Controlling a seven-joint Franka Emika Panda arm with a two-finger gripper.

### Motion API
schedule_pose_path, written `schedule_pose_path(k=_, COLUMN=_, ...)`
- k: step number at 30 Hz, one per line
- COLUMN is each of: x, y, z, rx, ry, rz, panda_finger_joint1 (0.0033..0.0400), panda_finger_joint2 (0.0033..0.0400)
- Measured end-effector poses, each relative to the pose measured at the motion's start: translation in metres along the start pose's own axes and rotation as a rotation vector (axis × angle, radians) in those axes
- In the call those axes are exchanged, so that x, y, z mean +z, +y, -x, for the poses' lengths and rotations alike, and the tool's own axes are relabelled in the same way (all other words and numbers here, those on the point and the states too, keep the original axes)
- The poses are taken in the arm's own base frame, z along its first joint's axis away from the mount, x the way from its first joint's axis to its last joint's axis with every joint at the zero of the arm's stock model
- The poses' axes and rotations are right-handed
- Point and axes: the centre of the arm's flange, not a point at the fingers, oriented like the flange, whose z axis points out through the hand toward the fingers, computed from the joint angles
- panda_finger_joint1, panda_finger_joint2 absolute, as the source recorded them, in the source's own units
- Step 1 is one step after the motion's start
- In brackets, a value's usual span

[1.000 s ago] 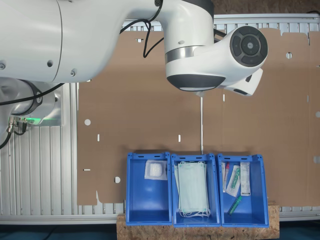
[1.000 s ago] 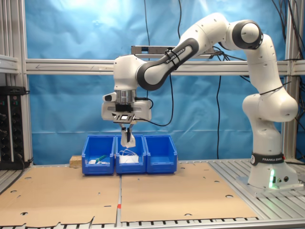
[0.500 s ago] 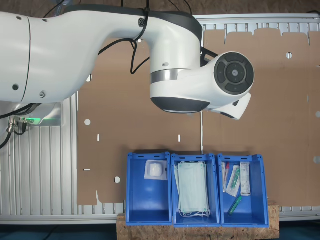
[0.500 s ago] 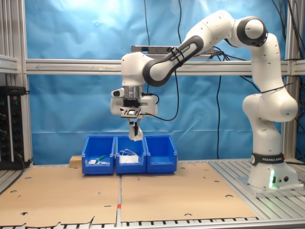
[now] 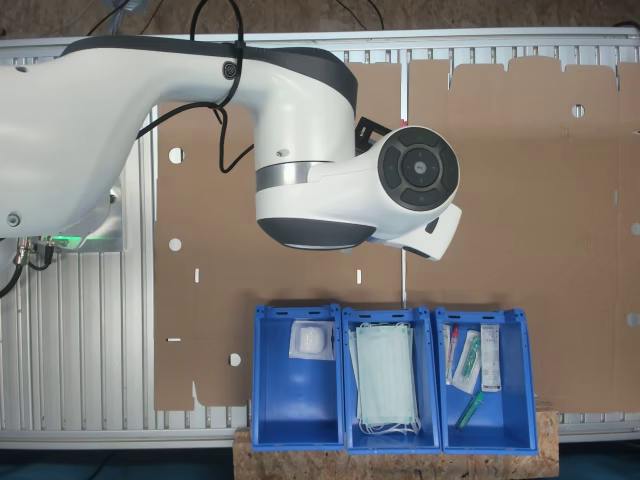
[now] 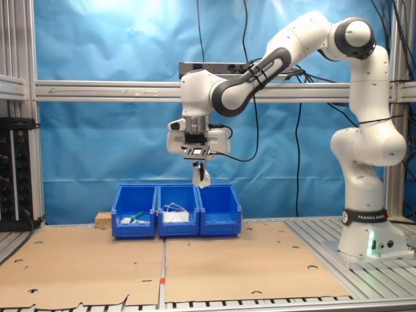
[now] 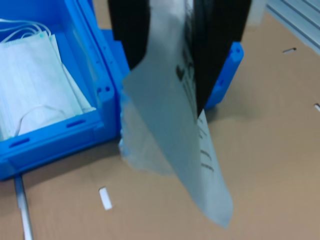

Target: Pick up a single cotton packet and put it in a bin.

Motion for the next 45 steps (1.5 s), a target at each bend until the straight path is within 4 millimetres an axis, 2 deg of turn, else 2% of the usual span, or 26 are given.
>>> schedule_pose_path(k=5, x=0.0, y=0.006, z=0.015, rx=-0.01, ry=-0.009, rz=0.023, panda_finger_joint1=0.0047, panda_finger_joint2=0.0047)
schedule_pose_path(k=9, x=0.001, y=0.019, z=0.026, rx=-0.001, ry=-0.019, rz=0.039, panda_finger_joint1=0.0047, panda_finger_joint2=0.0047)
schedule_pose_path(k=32, x=0.03, y=0.123, z=0.103, rx=0.155, ry=-0.093, rz=0.1, panda_finger_joint1=0.0048, panda_finger_joint2=0.0048)
schedule_pose_path(k=39, x=0.035, y=0.142, z=0.119, rx=0.194, ry=-0.092, rz=0.106, panda_finger_joint1=0.0048, panda_finger_joint2=0.0048)
schedule_pose_path(k=45, x=0.039, y=0.151, z=0.127, rx=0.212, ry=-0.098, rz=0.11, panda_finger_joint1=0.0048, panda_finger_joint2=0.0048)
